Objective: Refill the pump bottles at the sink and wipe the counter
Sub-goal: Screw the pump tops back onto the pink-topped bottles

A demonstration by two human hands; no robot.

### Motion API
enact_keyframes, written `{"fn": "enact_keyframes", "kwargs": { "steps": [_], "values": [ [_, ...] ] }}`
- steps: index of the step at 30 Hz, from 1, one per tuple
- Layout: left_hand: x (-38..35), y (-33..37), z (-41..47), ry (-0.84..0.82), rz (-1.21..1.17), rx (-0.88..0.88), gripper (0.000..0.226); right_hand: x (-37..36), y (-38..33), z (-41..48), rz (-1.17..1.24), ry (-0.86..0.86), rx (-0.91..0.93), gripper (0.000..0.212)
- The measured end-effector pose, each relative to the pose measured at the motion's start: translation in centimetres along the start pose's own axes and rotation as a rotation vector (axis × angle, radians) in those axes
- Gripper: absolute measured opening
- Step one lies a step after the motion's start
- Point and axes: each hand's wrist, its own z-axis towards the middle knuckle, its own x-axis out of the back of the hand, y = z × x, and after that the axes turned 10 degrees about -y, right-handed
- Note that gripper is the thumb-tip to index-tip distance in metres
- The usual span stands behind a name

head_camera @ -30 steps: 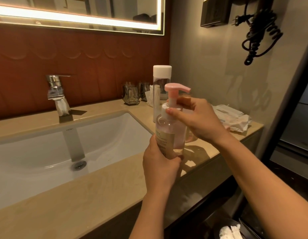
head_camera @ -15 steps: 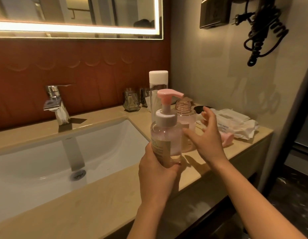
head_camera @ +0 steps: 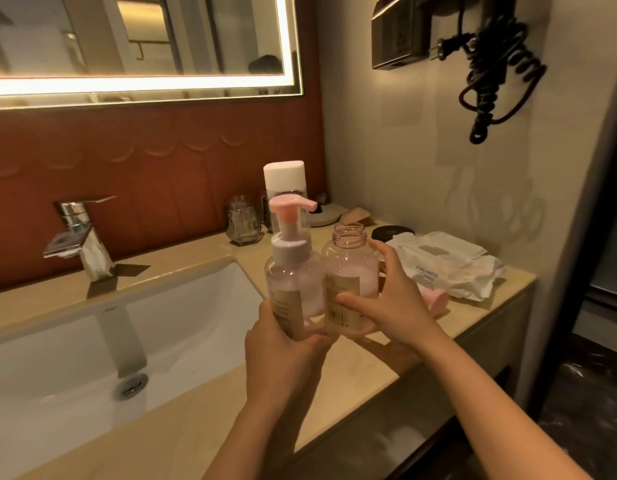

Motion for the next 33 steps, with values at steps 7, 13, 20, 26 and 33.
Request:
{"fn": "enact_keyframes", "kwargs": {
  "steps": [7,13,20,26,33],
  "values": [
    [-0.7,-0.3,3.2,-0.038,0.186,0.08,0.057,0.8,0.8,-1.0,0.037,-0.001,0.012,0.094],
    [-0.6,-0.4,5.1,-0.13,0.306,0.204,0.085,0.5,1.0,-1.5,0.065,0.012,0.008,0.094],
    [0.9,0.8,1.9,-0.099,0.21,0.297,0.089,-0.5,0.3,-2.7,0.092,0.019,0.005,0.095],
    [0.9,0.6,-2.4,-0.061,0.298,0.268,0.044,-2.5,-0.9,-4.0,0.101,-0.018,0.029,0.09],
    [1.6,0.8,-5.0,0.193,0.162,0.218,0.023,-4.7,-2.3,-5.4,0.121,-0.045,0.049,0.074]
  ]
}}
